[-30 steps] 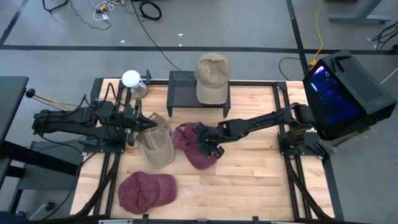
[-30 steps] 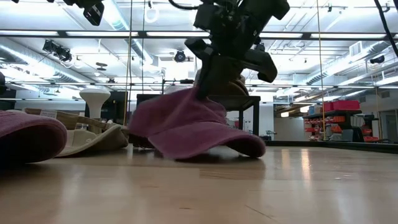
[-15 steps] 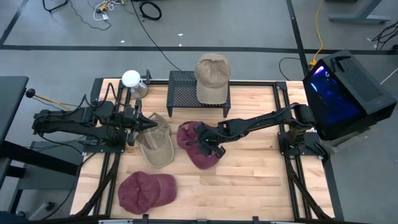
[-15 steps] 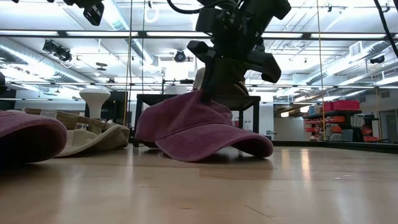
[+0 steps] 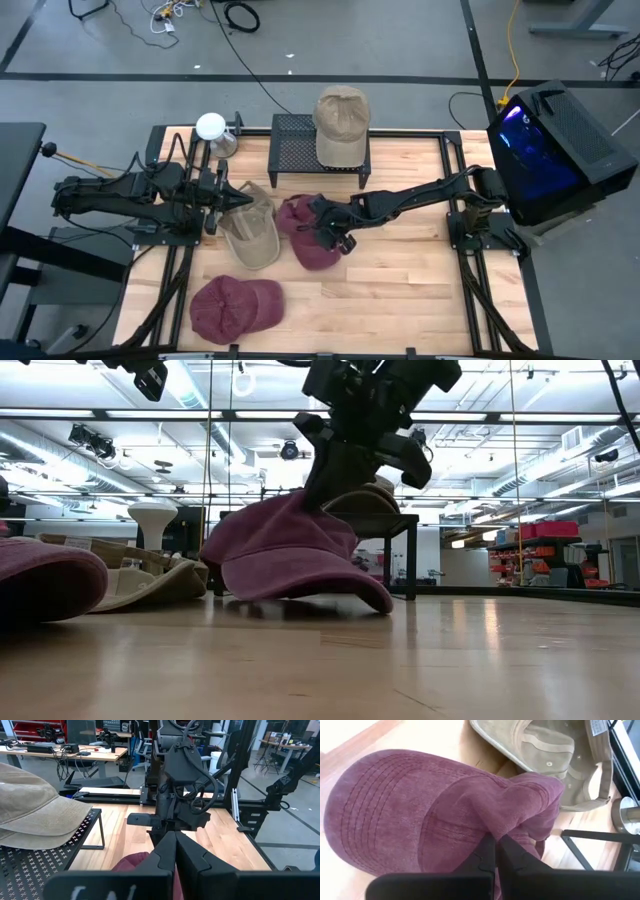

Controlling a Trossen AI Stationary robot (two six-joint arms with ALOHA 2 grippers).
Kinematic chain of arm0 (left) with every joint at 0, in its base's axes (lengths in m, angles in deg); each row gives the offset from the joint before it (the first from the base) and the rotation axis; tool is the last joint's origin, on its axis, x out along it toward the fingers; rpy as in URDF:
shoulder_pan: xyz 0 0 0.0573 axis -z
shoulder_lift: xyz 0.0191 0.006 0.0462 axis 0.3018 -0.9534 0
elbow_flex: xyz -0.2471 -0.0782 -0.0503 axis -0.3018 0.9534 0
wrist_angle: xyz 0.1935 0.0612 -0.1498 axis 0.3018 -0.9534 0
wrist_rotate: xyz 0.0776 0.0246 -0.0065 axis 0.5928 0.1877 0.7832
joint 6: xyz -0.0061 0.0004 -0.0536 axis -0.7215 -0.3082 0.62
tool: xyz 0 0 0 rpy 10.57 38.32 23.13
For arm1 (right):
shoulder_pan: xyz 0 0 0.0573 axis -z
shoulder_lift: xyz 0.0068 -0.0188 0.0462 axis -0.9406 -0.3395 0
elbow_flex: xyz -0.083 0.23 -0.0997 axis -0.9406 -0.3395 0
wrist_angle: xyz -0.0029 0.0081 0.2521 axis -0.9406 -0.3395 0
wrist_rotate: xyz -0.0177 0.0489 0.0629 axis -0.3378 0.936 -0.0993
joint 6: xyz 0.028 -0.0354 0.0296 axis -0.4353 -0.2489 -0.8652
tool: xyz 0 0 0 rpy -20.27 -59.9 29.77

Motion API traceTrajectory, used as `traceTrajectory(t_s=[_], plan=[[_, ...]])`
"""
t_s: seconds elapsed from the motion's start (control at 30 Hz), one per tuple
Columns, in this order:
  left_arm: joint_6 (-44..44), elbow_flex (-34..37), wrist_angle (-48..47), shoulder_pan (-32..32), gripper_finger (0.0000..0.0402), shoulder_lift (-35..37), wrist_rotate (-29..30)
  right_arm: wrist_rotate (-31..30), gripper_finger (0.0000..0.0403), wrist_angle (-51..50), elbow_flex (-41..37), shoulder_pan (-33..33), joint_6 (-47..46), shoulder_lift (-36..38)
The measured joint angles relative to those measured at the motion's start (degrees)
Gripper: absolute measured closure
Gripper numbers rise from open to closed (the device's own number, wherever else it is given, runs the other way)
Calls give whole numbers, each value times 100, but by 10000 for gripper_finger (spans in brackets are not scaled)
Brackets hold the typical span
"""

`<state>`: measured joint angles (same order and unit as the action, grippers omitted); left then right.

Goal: Pick & Place hat
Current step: Put the right red cap on the shelf

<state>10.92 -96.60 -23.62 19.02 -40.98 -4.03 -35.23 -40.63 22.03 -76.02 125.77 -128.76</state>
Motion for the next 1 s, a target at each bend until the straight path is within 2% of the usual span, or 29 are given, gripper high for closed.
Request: traceTrajectory(t_s=[0.17, 0.6, 1.0], plan=[[-2, 1, 0, 0, 387, -1, 1, -283, 403, 33, 0, -2, 0, 2], [-2, 1, -1, 0, 387, 1, 0, -251, 403, 31, 0, -24, 0, 15], [-2, 1, -1, 0, 387, -1, 0, -508, 403, -37, 5, -111, 4, 862]])
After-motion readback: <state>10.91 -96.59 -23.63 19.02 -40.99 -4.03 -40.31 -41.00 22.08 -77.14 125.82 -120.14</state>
